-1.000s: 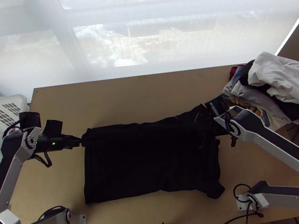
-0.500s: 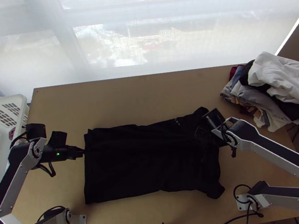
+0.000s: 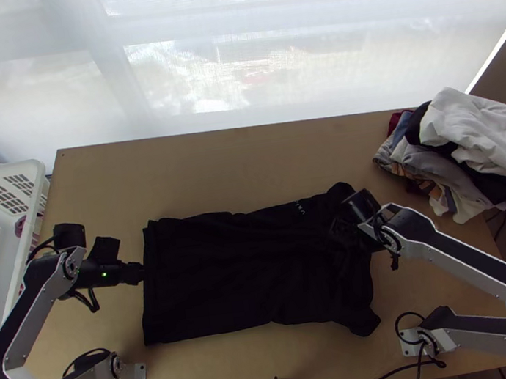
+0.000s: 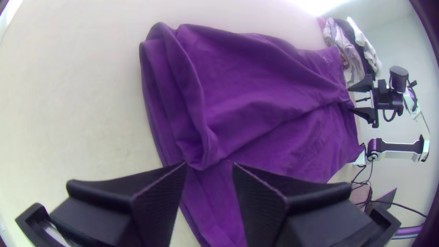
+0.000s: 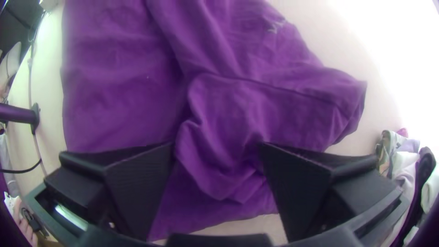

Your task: Fold the t-shirt

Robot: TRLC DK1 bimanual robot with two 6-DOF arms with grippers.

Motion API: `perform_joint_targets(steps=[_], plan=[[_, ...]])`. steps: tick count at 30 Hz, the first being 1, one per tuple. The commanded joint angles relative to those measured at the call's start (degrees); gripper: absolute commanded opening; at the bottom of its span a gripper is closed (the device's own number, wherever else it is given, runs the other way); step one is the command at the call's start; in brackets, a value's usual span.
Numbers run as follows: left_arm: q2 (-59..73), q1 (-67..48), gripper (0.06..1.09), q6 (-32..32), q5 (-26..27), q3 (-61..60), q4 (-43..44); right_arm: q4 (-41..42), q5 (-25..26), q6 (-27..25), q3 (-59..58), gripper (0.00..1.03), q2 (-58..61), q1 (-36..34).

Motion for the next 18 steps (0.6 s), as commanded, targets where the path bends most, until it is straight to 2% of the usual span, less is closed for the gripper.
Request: perform_joint_targets(steps=[1,5,9,11,18], plan=[[-5.84,-0.30,0.81,2.10,-0.03,2.21,-9.16,0.29,-0.08,1.14,3.24,0.99,-2.65,-0.15],[-10.41,-0.38,0.91,6.67,-1.96,3.70,-17.33,-0.86,-0.08,1.32,5.09,0.99,-3.70,-0.41],[-12.52,-0.38,0.91,11.59,-5.74,3.44,-24.01,-2.09,-0.08,1.32,5.97,0.99,-5.37,-0.50],[-12.61,-0.47,0.91,13.53,-6.01,3.35,-27.44,-2.79,-0.08,1.49,6.14,0.99,-6.08,-0.41],[-12.17,-4.78,0.91,14.32,-9.00,1.24,-32.62,-6.57,1.33,2.55,6.50,0.99,-8.36,0.20]])
